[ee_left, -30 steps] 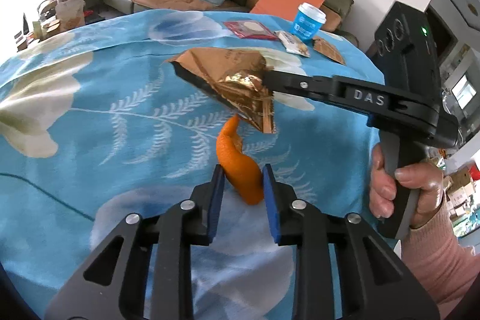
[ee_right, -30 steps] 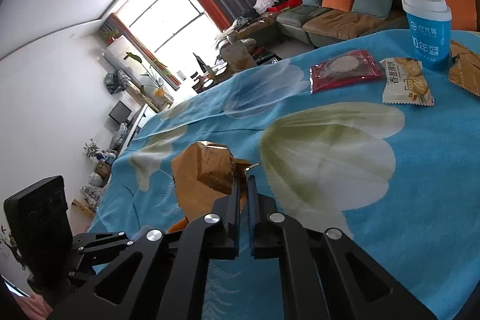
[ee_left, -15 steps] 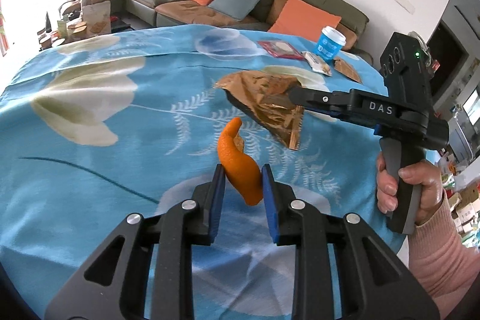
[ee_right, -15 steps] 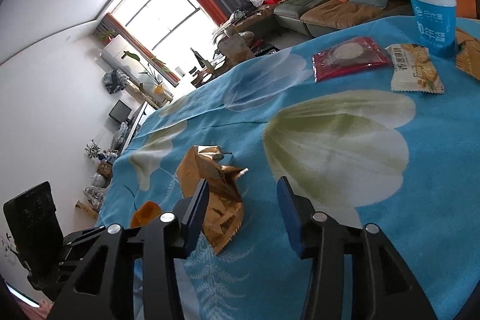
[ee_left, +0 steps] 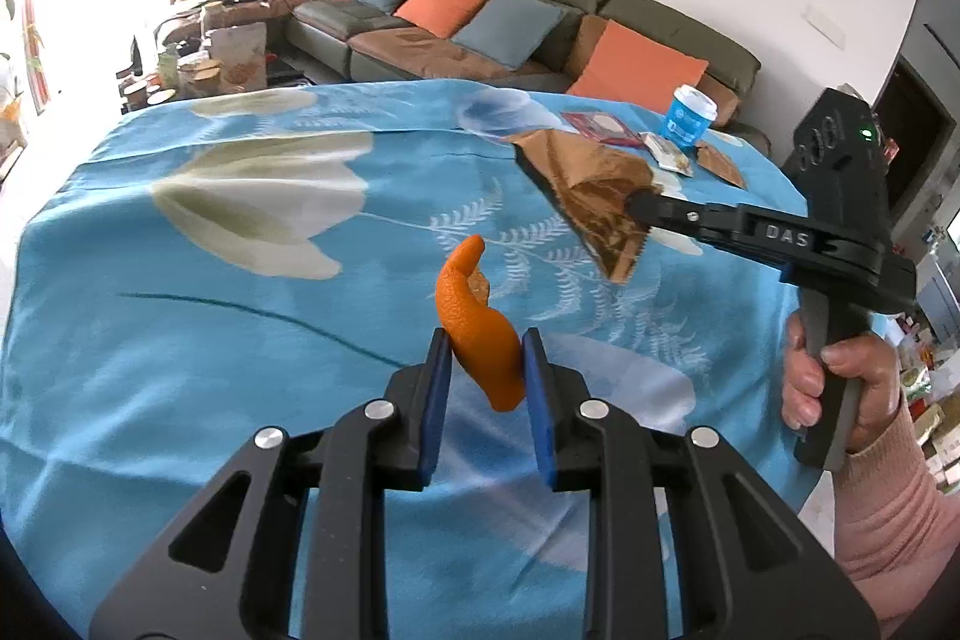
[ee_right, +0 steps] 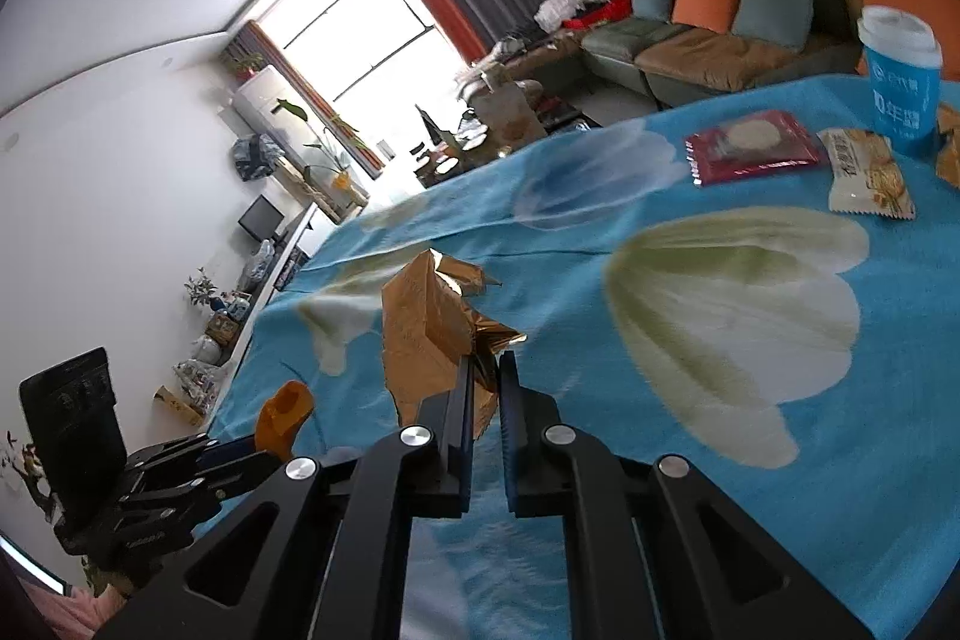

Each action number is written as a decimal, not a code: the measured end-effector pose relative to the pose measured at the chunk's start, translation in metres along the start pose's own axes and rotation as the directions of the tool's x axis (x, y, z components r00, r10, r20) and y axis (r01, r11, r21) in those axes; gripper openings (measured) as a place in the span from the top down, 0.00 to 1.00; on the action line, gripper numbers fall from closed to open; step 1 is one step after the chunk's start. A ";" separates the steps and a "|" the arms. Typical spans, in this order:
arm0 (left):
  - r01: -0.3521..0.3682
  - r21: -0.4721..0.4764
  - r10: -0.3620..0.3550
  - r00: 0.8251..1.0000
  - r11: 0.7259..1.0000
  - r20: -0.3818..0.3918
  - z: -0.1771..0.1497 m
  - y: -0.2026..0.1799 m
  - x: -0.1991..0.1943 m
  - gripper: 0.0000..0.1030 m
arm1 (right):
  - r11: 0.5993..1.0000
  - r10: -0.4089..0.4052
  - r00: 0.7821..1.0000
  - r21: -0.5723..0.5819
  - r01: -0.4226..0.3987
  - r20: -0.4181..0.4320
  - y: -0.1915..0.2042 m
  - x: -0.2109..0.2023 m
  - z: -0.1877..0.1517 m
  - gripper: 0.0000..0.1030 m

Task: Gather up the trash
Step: 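Lift the orange peel with the left tool while the right tool lifts the gold wrapper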

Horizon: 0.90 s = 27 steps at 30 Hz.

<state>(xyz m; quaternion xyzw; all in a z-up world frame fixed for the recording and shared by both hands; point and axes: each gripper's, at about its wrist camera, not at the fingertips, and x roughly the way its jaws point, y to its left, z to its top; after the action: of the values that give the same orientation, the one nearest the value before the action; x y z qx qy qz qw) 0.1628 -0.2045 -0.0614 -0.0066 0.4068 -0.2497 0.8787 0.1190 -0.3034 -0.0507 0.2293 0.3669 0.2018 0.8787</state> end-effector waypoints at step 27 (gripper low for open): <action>-0.151 -0.087 0.157 0.986 0.985 0.065 -0.039 0.057 -0.064 0.77 | 0.981 0.145 0.988 -0.125 -0.151 -0.060 0.095 0.038 -0.028 0.93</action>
<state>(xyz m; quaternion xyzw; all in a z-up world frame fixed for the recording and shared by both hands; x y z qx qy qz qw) 0.1248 -0.1189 -0.0538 -0.0201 0.3841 -0.1639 0.9084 0.1055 -0.1985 -0.0370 0.1933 0.3570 0.2958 0.8647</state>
